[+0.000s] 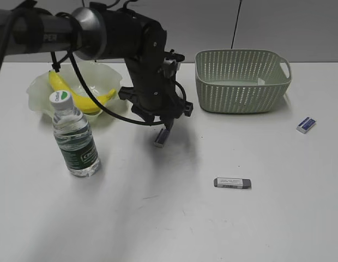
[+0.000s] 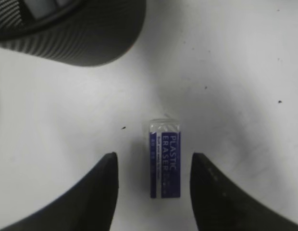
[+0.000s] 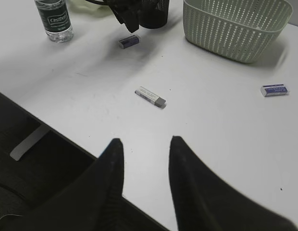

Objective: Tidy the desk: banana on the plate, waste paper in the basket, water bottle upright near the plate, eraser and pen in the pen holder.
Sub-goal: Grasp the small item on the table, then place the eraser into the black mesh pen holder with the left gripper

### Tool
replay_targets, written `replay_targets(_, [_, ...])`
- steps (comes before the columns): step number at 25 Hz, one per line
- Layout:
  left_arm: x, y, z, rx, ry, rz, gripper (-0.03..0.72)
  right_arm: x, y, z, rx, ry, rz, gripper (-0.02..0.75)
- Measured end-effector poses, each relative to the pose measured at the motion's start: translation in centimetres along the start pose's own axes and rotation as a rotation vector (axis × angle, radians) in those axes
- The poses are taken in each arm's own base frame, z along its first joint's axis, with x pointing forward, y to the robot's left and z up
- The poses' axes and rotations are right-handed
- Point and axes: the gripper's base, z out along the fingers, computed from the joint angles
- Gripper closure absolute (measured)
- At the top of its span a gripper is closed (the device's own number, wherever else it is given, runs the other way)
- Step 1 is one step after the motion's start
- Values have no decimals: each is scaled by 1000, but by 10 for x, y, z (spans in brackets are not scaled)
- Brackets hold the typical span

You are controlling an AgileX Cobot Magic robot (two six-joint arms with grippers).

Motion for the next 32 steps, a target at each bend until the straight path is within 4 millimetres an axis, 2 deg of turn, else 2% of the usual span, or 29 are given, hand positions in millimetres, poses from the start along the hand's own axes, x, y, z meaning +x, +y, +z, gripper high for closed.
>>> replay_targets(11, [3, -1, 36, 1, 13, 0, 321, 0, 0, 0, -1, -1, 0, 469])
replay_targets(14, [3, -1, 38, 0, 16, 0, 323, 0, 0, 0, -1, -1, 0, 469])
replay_targets(16, [3, -1, 38, -4, 18, 3, 382, 0, 0, 0, -1, -1, 0, 469])
replay_targets(18, [2, 1, 37, -15, 26, 7, 501, 0, 0, 0, -1, 0, 0, 469])
replay_targets(20, [0, -1, 34, -16, 37, 5, 511, 0, 0, 0, -1, 0, 0, 469])
replay_targets(26, [-13, -17, 2, -3, 40, 16, 510, 0, 0, 0, -1, -1, -1, 469])
replay_targets(28, [-20, -23, -20, 7, 12, 22, 510, 0, 0, 0, -1, -1, -1, 469])
replay_targets(32, [-36, -29, -78, 38, -117, 28, 510, 0, 0, 0, -1, -1, -1, 469])
